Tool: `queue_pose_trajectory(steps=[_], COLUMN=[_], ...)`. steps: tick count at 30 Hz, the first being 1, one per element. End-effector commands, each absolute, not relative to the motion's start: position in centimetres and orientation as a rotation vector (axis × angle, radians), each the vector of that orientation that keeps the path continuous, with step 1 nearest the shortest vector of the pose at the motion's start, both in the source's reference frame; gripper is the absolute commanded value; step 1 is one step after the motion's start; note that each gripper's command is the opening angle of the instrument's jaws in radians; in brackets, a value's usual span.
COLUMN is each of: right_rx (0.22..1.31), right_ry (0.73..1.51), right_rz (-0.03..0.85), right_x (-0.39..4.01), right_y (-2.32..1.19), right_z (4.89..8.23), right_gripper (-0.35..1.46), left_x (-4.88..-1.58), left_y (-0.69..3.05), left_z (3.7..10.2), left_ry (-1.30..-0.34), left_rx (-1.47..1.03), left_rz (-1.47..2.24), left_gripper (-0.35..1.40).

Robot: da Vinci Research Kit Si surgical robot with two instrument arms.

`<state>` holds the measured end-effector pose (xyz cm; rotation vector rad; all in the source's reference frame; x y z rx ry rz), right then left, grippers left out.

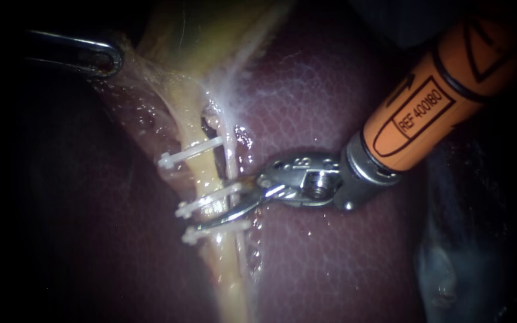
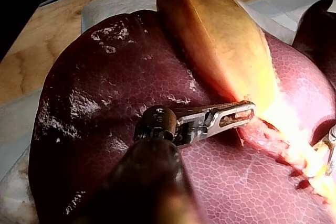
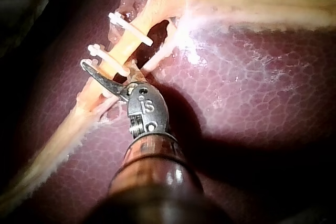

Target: Go to the cutting position left tube

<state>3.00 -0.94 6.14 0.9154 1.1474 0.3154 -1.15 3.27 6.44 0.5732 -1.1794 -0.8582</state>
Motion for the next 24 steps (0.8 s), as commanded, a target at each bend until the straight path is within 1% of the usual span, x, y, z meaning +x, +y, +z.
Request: queue_pose_trajectory(steps=[1, 9, 24], right_rx=[0.916, 0.933, 0.94], right_ry=[1.147, 1.137, 1.135], right_rz=[0.318, 0.334, 0.338], right_x=[2.99, 2.94, 2.82], right_y=[-0.94, -0.91, -0.89], right_z=[6.15, 6.19, 6.14], right_gripper=[1.37, 1.37, 1.37], left_x=[-1.14, -1.14, -1.14], left_y=[3.27, 3.27, 3.26], left_z=[6.43, 6.43, 6.44], left_ry=[-1.18, -1.18, -1.18], left_rx=[0.574, 0.574, 0.573], left_rz=[-0.858, -0.858, -0.857], left_gripper=[-0.35, -0.35, -0.35])
